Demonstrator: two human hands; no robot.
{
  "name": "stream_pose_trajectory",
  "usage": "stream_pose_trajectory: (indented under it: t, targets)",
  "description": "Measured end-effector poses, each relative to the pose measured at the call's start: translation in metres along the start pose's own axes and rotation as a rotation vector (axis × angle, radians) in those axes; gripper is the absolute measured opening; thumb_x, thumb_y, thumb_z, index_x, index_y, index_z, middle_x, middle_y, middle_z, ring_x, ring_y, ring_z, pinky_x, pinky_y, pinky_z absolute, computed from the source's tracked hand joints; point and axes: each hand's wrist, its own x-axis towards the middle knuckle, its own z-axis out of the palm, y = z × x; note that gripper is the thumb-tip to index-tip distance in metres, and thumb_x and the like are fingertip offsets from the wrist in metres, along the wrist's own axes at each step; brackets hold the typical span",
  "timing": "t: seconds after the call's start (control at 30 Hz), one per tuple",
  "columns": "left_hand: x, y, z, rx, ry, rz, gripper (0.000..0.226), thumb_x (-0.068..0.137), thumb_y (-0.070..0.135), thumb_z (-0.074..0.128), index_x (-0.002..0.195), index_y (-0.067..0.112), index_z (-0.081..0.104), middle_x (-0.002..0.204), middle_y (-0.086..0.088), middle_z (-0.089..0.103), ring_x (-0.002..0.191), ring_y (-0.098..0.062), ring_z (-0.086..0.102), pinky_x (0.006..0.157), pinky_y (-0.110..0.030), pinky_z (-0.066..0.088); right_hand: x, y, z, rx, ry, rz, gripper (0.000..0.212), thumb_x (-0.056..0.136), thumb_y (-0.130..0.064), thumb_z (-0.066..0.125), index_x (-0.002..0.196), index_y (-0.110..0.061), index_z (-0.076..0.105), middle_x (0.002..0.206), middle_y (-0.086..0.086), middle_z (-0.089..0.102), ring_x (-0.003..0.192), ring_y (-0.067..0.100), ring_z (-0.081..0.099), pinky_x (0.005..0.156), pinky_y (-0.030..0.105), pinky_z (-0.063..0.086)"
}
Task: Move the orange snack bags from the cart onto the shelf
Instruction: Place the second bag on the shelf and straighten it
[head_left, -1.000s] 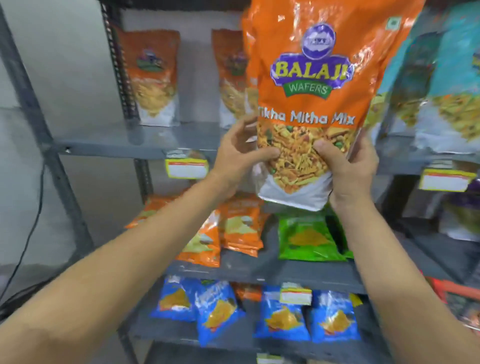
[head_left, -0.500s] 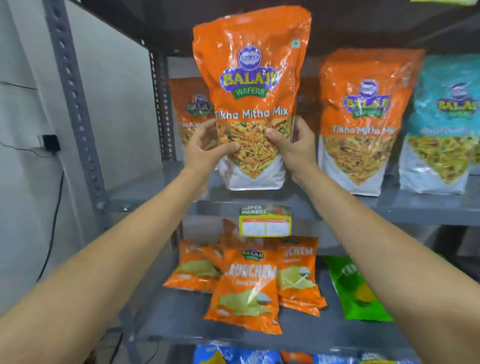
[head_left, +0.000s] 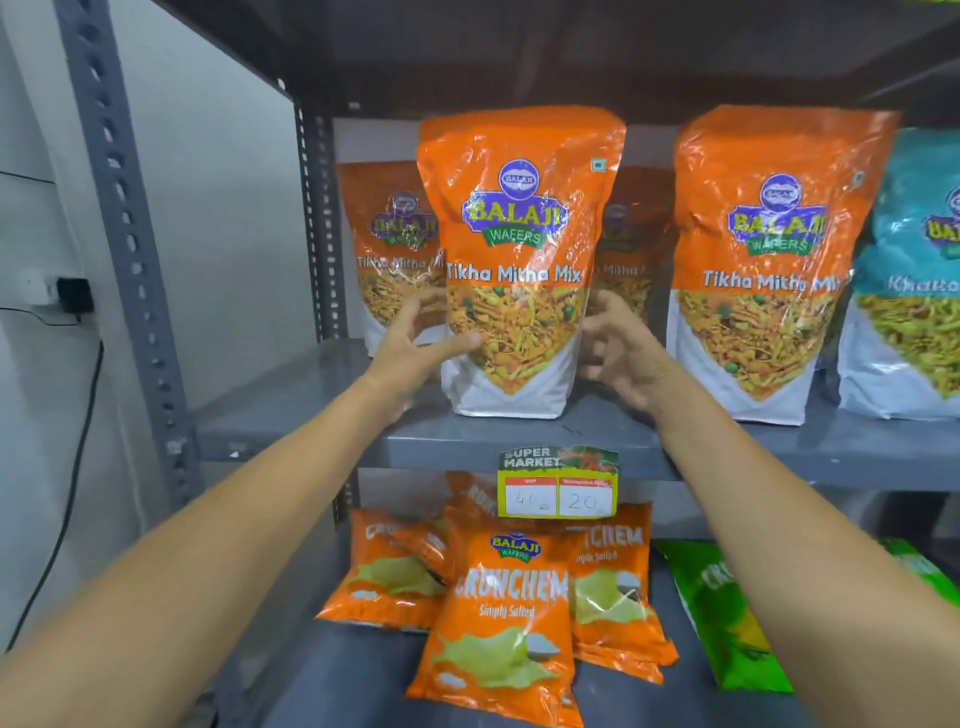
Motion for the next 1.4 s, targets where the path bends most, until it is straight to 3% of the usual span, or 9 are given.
stream_pose_trajectory:
  t: [0.2,0.37,0.53,0.67,0.93,1.07,1.13,1.23,1.4]
  targets:
    - [0.002,-0.001,0.002,0.053,0.004,-0.018,0.08,0.054,0.034,0.086,0.124,0.029,0.048,0.132,0.001,0.053,0.124,-0.015,0.046,0.107,-0.045,0.041,-0.002,0.007,0.007,-0.118,-0.011,0.011,0.059,0.058,-0.007,0.071,0.109,-0.033,0.055,0.11,0.003,0.065,0.104,0.024,0.062,0.067,0.037,0.057]
    - [0.005,-0.001,-0.042,0.075,0.004,-0.06,0.078,0.055,0.032,0.088,0.122,0.023,0.049,0.128,-0.001,0.055,0.124,-0.019,0.048,0.108,-0.045,0.038,0.018,0.013,0.04,-0.177,-0.058,0.014,0.057,0.072,0.003,0.075,0.116,-0.027,0.054,0.114,0.005,0.064,0.105,0.027,0.063,0.081,0.052,0.058]
    - [0.003,-0.002,-0.093,0.045,0.034,-0.049,0.049,0.071,0.005,0.074,0.106,0.033,0.054,0.106,0.009,0.063,0.105,-0.016,0.058,0.083,-0.041,0.048,0.048,0.02,0.095,-0.268,-0.134,0.034,0.058,0.076,-0.001,0.076,0.121,-0.024,0.046,0.118,0.0,0.058,0.104,0.024,0.063,0.068,0.036,0.062]
    - [0.003,-0.005,-0.103,0.055,0.054,-0.035,0.052,0.073,0.003,0.073,0.11,0.033,0.052,0.106,0.015,0.062,0.105,-0.012,0.057,0.088,-0.043,0.048,0.053,0.026,0.105,-0.238,-0.148,0.022,0.056,0.079,0.0,0.073,0.12,-0.027,0.044,0.11,-0.008,0.054,0.091,0.008,0.06,0.054,0.022,0.057]
    - [0.001,-0.003,-0.1,0.05,0.062,-0.058,0.048,0.081,0.003,0.065,0.115,0.033,0.047,0.109,0.012,0.059,0.108,-0.013,0.055,0.095,-0.047,0.047,0.052,0.027,0.102,-0.273,-0.148,0.022,0.056,0.082,-0.004,0.071,0.119,-0.03,0.038,0.102,-0.017,0.047,0.087,-0.001,0.053,0.054,0.02,0.055]
    - [0.0,0.0,-0.095,0.066,0.1,-0.029,0.049,0.079,0.001,0.066,0.113,0.03,0.046,0.108,0.01,0.057,0.109,-0.015,0.054,0.096,-0.046,0.047,0.04,0.024,0.101,-0.309,-0.151,-0.002,0.057,0.082,-0.014,0.075,0.123,-0.028,0.038,0.102,-0.012,0.049,0.089,0.004,0.053,0.071,0.033,0.056]
    - [-0.003,0.001,-0.094,0.064,0.276,0.044,0.05,0.078,0.004,0.069,0.115,0.024,0.042,0.107,0.004,0.056,0.099,-0.006,0.054,0.096,-0.042,0.047,0.036,0.021,0.096,-0.369,-0.014,-0.157,0.05,0.074,-0.035,0.079,0.111,-0.026,0.047,0.102,0.0,0.055,0.089,0.016,0.056,0.071,0.04,0.055]
    - [-0.016,0.003,-0.1,0.205,0.62,0.357,0.028,0.071,0.032,0.06,0.095,0.028,0.046,0.089,0.005,0.055,0.079,0.004,0.052,0.08,-0.029,0.046,0.021,0.008,0.07,-0.506,0.335,-0.622,0.038,0.077,-0.047,0.065,0.085,-0.013,0.049,0.078,0.006,0.049,0.07,0.012,0.045,0.062,0.024,0.044]
    - [-0.042,0.007,-0.056,0.309,0.528,0.61,0.011,0.076,0.027,0.052,0.082,0.033,0.044,0.074,0.016,0.051,0.065,0.006,0.047,0.064,-0.013,0.038,-0.059,0.005,-0.004,-0.825,0.579,-1.057,0.032,0.088,-0.027,0.051,0.069,-0.002,0.046,0.074,-0.001,0.037,0.07,0.01,0.031,0.064,0.022,0.024]
